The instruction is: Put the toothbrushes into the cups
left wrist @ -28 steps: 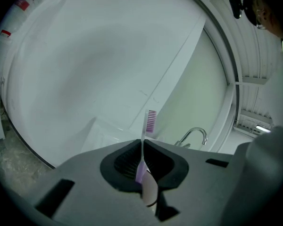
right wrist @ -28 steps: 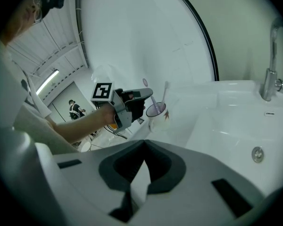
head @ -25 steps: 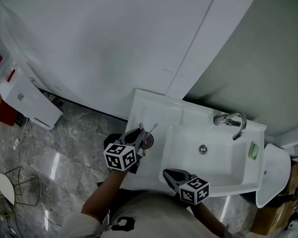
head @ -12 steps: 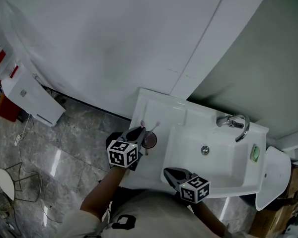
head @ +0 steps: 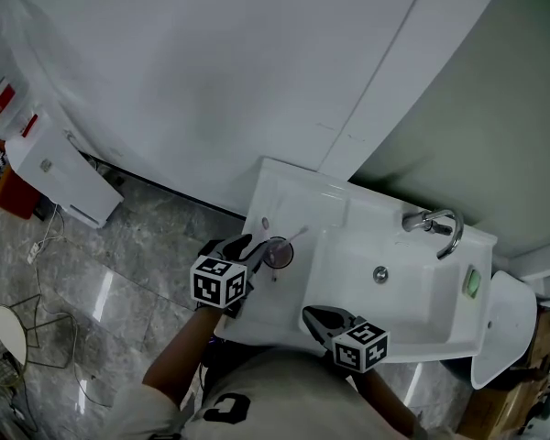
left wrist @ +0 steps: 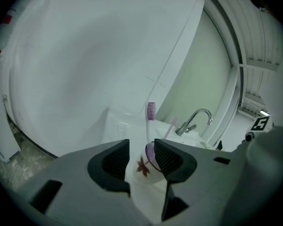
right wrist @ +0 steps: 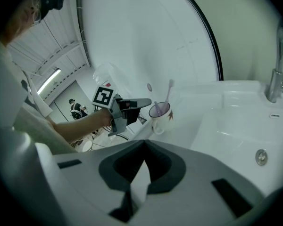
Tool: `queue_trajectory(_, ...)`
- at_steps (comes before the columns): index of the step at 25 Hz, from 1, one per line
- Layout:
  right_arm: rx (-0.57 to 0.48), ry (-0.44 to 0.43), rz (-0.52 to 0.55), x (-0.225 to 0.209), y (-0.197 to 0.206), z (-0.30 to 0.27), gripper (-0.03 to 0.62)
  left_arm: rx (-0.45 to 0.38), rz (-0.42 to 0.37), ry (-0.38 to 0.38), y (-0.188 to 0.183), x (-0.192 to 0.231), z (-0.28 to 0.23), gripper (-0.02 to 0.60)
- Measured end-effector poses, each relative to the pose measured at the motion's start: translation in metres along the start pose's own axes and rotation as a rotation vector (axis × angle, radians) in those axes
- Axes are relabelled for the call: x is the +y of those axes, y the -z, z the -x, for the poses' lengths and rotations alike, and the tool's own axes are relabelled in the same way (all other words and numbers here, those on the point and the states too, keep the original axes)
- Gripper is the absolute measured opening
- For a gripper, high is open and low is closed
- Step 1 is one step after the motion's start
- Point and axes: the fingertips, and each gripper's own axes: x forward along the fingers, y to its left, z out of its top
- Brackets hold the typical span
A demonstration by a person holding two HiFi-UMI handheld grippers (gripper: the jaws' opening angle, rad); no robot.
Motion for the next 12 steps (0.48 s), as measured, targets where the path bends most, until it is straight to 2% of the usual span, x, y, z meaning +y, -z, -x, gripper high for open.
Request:
queue_trajectory(6, 0.002, -0.022, -0.001, 0.008, 0.003, 0.001, 0.009, -0.034, 0.027, -0.008, 0.002, 0.003, 0.063, 0.160)
queue_trajectory(10, -0.008, -0.036, 0.015, 0.019, 0.001, -0.002, 0.009, -0.086, -0.006, 0.030, -0.008, -0.004, 0.089, 0.032)
queue_trajectory(12, -0.020, -0.048, 0.016, 0.025, -0.002, -0.003, 0.009, -0.118, 0.012, 0.048, -0.011, -0.006, 0.095, 0.024)
